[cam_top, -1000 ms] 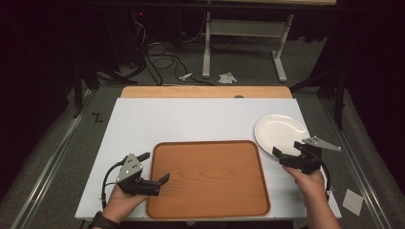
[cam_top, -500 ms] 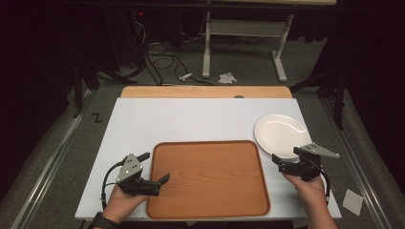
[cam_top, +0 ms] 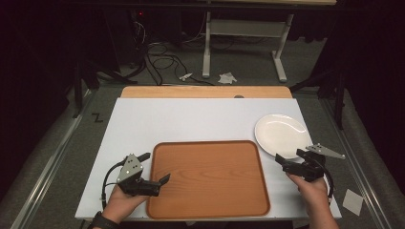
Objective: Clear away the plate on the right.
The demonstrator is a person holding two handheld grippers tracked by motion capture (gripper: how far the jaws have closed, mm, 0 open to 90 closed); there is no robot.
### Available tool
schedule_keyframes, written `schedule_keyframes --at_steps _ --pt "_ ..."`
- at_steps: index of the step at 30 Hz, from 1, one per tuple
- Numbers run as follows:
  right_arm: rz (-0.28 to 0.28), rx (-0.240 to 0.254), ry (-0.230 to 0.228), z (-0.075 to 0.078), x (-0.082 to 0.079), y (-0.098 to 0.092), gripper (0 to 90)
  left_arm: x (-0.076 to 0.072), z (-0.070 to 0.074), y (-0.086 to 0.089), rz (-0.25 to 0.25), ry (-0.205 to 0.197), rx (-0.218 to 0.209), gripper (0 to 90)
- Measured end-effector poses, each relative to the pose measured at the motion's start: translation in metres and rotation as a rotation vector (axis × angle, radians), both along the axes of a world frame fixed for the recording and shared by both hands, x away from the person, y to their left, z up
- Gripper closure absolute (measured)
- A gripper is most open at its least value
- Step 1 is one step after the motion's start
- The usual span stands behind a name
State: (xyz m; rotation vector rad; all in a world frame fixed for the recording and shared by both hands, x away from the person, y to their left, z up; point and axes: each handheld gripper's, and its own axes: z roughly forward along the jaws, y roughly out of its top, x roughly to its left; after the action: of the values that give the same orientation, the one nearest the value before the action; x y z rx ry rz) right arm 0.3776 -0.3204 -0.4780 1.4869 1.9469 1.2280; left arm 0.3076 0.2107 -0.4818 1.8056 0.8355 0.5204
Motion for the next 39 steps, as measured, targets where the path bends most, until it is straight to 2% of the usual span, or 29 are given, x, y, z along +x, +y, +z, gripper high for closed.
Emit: schedule_keyframes --at_steps 2,4,9,10,14,22,23,24,26,28,30,31,35,39 --pt "-0.013 0.016 0.01 -0.001 0.001 -0.004 4.4 -0.001 0.0 0.0 0.0 -0.003 -0.004 0.2" --pt "-0.032 0.057 0.028 -0.002 0.002 -0.011 5.2 -0.001 0.0 0.0 0.0 -0.002 -0.002 0.2" --pt "-0.057 0.088 0.045 -0.005 0.003 -0.02 5.6 0.0 0.0 0.0 0.0 0.0 0.007 0.2" --pt "-0.07 0.11 0.058 -0.006 0.004 -0.024 6.0 -0.001 0.0 -0.001 -0.005 0.001 0.011 0.1" --pt "-0.081 0.119 0.067 -0.007 0.005 -0.028 6.7 0.0 -0.001 -0.002 -0.007 0.004 0.012 0.2" --pt "-0.121 0.174 0.081 -0.009 0.007 -0.04 9.5 -0.001 -0.001 0.0 -0.001 0.0 0.011 0.2" --pt "-0.129 0.191 0.086 -0.01 0.007 -0.041 10.0 -0.002 -0.001 0.001 0.002 -0.002 0.009 0.2" --pt "-0.145 0.231 0.093 -0.011 0.007 -0.045 11.0 -0.003 -0.001 0.002 0.006 -0.004 0.006 0.2" --pt "-0.159 0.246 0.097 -0.011 0.006 -0.046 12.0 -0.004 -0.001 0.005 0.008 0.0 0.0 0.2" --pt "-0.202 0.263 0.095 -0.011 0.006 -0.049 16.3 -0.006 -0.002 0.007 0.011 0.005 -0.001 0.2" --pt "-0.211 0.281 0.097 -0.011 0.006 -0.05 16.4 -0.006 -0.002 0.008 0.012 0.007 -0.002 0.2" --pt "-0.213 0.298 0.103 -0.011 0.007 -0.05 16.5 -0.007 -0.002 0.009 0.013 0.007 -0.003 0.2" --pt "-0.211 0.307 0.141 -0.014 0.01 -0.051 16.5 -0.008 -0.001 0.009 0.009 0.002 -0.002 0.2" --pt "-0.236 0.349 0.187 -0.016 0.011 -0.053 16.7 -0.007 -0.002 0.008 0.003 0.002 0.003 0.2"
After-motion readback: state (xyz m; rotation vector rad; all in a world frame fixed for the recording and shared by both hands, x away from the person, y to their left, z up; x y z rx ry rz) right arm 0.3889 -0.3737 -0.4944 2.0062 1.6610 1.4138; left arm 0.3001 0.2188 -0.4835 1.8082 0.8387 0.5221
